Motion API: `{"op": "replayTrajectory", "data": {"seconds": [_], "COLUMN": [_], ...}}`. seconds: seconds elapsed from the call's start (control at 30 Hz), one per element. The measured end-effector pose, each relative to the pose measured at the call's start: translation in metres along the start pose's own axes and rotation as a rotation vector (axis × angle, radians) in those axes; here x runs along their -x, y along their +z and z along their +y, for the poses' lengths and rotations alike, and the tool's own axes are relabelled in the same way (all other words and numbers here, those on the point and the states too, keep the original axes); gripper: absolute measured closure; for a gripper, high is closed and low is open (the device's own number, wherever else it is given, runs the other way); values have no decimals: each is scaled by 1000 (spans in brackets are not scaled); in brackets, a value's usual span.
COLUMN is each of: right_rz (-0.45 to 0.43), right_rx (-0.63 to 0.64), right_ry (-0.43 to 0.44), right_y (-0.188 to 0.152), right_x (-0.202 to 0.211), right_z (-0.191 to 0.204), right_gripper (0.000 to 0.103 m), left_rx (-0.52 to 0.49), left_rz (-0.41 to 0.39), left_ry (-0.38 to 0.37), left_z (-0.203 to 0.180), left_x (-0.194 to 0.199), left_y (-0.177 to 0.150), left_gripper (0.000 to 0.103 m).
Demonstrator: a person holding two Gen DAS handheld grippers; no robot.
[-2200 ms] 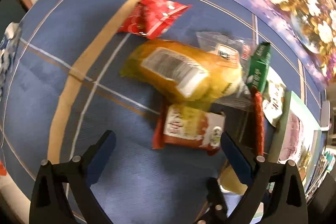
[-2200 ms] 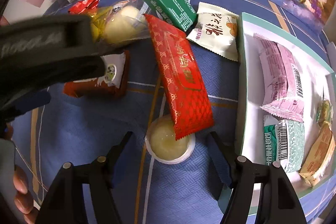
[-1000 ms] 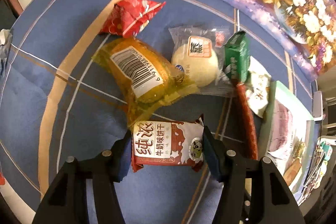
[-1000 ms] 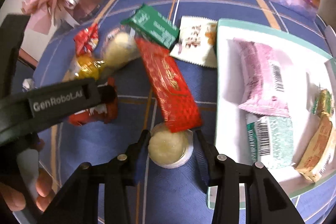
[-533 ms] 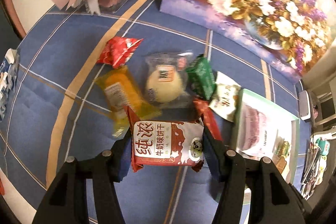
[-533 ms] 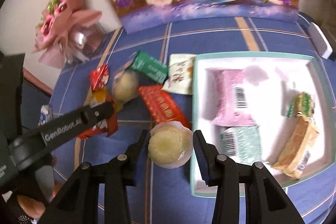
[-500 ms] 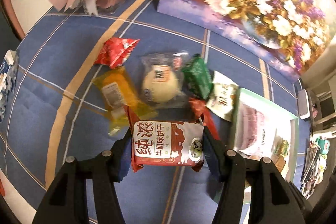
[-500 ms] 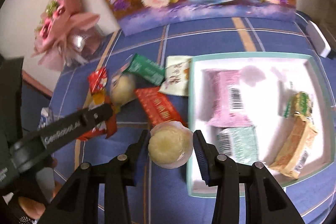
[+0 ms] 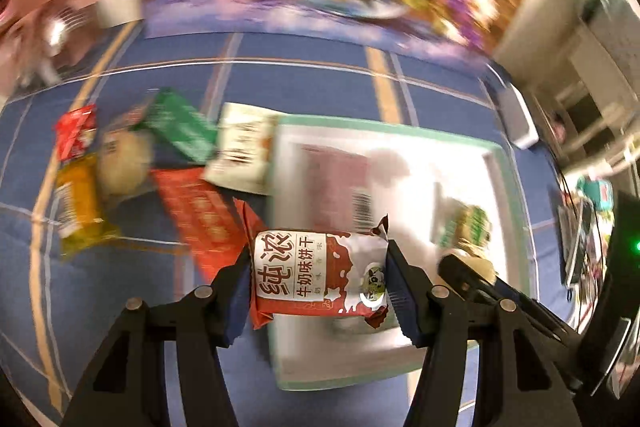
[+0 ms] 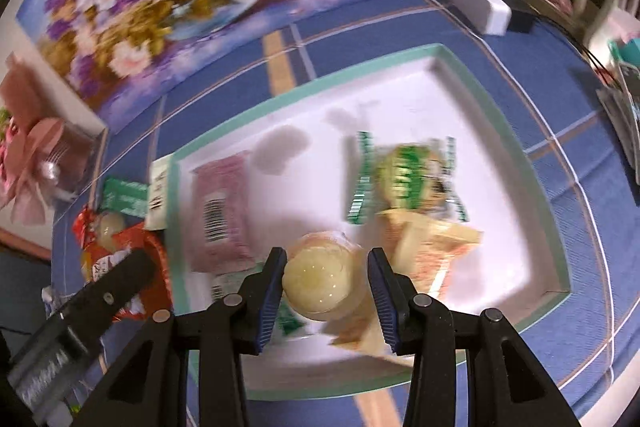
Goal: Organize snacks
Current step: 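Place the biscuit packet in the tray with the left gripper while the right places the pudding cup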
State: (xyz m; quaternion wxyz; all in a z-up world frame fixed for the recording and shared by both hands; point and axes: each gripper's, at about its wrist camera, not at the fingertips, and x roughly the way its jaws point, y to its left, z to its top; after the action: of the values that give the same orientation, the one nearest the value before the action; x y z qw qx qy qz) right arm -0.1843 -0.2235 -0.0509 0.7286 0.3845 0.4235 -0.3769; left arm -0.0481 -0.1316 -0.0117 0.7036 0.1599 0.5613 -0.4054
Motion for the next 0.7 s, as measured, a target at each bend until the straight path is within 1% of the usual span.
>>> {"op": "replayTrajectory", "data": {"seconds": [0.07,0.2,0.27,0.3,0.33,0.37,0.4,0.5,0.57,0.6,0.63,0.67,0.7], "right_rz": [0,-8,-5,-4,-4,-6,-10,-18,-23,-26,-28,-31,-30], "right_rx": [-16,-36,-46,-54,-57,-58,-59,-37,-24,-18,-12,2,16], "right_ry": [-4,-11,-7,-6,-5,1,11,7,1,-9,-20,-38,-41], "right_y": [1,4,5,5,6,6,6,7,7,6,6,5,4], "right_x": [1,1,1,1,2,3,6,11,13,15,16,17,16], "right_z": [-11,-23,-28,-30,-31,-32,-31,-25,-21,-18,-15,-9,-6], "right_gripper": [58,58,58,58,58,57,53,48,47,44,40,34,33], "left_rx": [-17,-3,24,35,45,52,59,74,91,98,97,90,87], "left_rz": [16,38,57,63,65,65,61,38,28,19,7,-8,-25], "left_ry": [-17,-48,-66,-75,-89,-96,-89,-62,-56,-43,-14,31,92], "left_z": [-13,-25,-25,-23,-21,-19,-16,-7,3,8,14,21,31], "left_x": [-6,-15,-18,-19,-18,-17,-14,-6,0,2,4,7,9], "left_y": [-1,0,-1,-1,-1,-1,0,2,3,4,4,5,5], "left_gripper": [41,41,36,31,28,28,28,28,27,24,19,16,15]}}
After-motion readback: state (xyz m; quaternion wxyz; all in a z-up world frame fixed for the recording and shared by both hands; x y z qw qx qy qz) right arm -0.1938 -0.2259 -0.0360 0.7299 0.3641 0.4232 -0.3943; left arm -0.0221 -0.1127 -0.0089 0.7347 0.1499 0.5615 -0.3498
